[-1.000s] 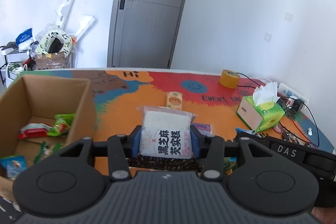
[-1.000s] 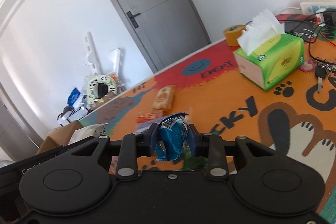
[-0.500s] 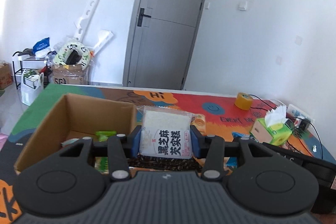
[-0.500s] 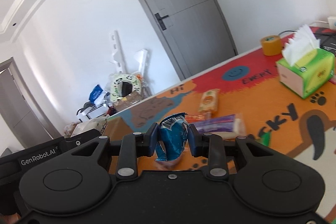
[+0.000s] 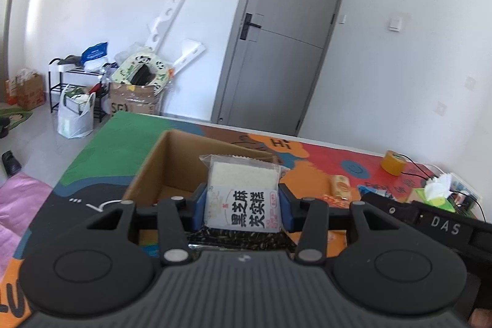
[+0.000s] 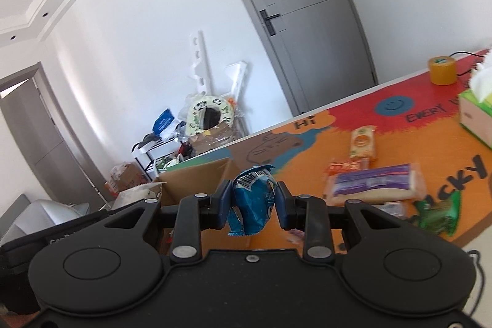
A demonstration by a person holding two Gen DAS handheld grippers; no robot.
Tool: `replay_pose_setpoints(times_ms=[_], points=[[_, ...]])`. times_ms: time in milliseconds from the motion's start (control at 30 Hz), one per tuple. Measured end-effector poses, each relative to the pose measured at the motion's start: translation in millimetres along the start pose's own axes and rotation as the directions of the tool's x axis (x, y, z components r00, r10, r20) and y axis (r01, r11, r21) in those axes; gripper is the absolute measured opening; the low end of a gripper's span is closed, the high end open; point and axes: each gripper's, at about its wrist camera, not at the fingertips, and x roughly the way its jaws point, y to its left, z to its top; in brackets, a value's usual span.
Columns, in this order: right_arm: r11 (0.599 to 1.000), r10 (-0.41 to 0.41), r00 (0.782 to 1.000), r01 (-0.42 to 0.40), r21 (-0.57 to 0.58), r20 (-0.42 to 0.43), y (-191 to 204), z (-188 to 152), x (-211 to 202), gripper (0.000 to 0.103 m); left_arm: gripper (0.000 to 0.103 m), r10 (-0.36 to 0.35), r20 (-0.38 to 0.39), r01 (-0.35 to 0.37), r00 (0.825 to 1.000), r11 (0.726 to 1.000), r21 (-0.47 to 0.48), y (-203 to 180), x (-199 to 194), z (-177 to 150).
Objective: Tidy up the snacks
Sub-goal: 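Carry both snacks over the cardboard box and release them inside, then move both open tools back toward the remaining snack pile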
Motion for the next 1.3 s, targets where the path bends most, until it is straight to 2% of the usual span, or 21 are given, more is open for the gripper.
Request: replay_pose_setpoints(times_ms=[333,400,467,533,700,767,833,867,1133,1267,1300], points=[[0.998,0.058,0.996,-0.060,-0.028,-0.063,35,-8,31,0.031,0.046,0.065,-0.020,-0.066,0.998,0.997,-0.033,38,12,-2],[0.997,0.065,0.995,-0.067,-0.035,-0.072,41,-10,36,0.031,0.051,0.075,-0.003,-0.075,0.997,0.997,-0.025,42,10,-1],[0.997,0.068,0.994,-0.072,-0.041,-0.083,46,-11,41,0.031,0.062,0.067,0.006,-0.067,0.998,0.997,-0.027,45,8,2],[0.996,0.069,0.993,-0.073,-0.045,-0.094,52,-13,46,0.031,0.068,0.073,0.026,-0.072,0.997,0.997,-0.032,50,3,3],[0.994,0.086,0.990,-0.092,-0.050,-0.111,62,-17,49,0.032,0.074,0.101,0.017,-0.100,0.995,0.994,-0.047,61,-1,7],[0.993,0.093,0.988,-0.101,-0.058,-0.124,66,-18,49,0.035,0.079,0.119,0.012,-0.119,0.993,0.992,-0.051,64,-3,6],[0.994,0.085,0.989,-0.092,-0.053,-0.124,67,-17,49,0.048,0.083,0.126,0.010,-0.125,0.992,0.991,-0.054,66,-5,4],[0.995,0.084,0.990,-0.090,-0.049,-0.116,66,-17,47,0.050,0.084,0.128,0.003,-0.127,0.992,0.990,-0.054,66,-5,3],[1.000,0.016,0.997,-0.018,-0.022,-0.080,45,-11,26,0.072,0.089,0.111,-0.003,-0.111,0.994,0.993,-0.027,50,-8,0],[1.000,0.011,0.996,-0.009,0.016,-0.086,29,-9,15,0.078,0.089,0.067,0.015,-0.067,0.998,0.998,-0.015,35,-13,-2],[1.000,0.006,0.997,-0.004,0.016,-0.079,26,-9,12,0.085,0.090,0.070,0.014,-0.070,0.997,0.998,-0.008,31,-14,-2]])
